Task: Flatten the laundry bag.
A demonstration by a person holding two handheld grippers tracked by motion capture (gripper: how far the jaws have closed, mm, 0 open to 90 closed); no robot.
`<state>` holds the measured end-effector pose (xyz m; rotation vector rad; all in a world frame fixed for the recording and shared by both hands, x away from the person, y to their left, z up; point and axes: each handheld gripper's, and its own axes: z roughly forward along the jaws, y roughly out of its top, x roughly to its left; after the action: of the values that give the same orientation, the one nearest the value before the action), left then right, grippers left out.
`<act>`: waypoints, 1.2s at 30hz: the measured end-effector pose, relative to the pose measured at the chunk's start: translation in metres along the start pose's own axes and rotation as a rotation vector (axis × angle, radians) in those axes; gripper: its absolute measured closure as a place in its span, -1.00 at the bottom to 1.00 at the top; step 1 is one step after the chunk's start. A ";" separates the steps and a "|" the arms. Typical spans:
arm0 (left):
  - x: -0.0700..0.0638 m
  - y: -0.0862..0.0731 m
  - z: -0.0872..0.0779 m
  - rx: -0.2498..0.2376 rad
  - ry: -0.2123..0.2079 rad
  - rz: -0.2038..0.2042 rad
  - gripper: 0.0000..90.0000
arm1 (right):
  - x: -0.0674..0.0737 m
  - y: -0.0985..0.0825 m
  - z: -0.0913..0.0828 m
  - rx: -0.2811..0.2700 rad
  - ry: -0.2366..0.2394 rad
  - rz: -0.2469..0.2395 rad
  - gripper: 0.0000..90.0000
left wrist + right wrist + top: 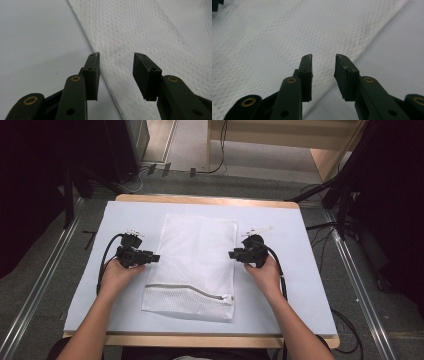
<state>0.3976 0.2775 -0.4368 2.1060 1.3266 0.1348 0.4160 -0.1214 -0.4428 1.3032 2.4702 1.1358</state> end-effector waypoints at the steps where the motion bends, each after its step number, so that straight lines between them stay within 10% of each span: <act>1: 0.001 0.000 0.001 0.000 0.002 -0.003 0.29 | 0.003 -0.004 0.000 0.008 -0.002 -0.006 0.52; 9: 0.003 0.001 0.011 0.016 0.001 0.012 0.35 | 0.015 -0.020 0.015 0.071 -0.032 -0.035 0.50; 18: -0.001 -0.001 0.014 0.033 0.002 0.030 0.88 | 0.026 -0.014 0.021 0.117 -0.079 -0.090 1.00; 36: 0.005 -0.001 0.013 0.033 -0.040 -0.033 1.00 | 0.002 -0.008 0.021 0.082 -0.108 -0.005 0.71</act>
<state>0.4044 0.2760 -0.4491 2.1019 1.3476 0.0569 0.4184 -0.1113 -0.4628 1.3417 2.4636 0.9460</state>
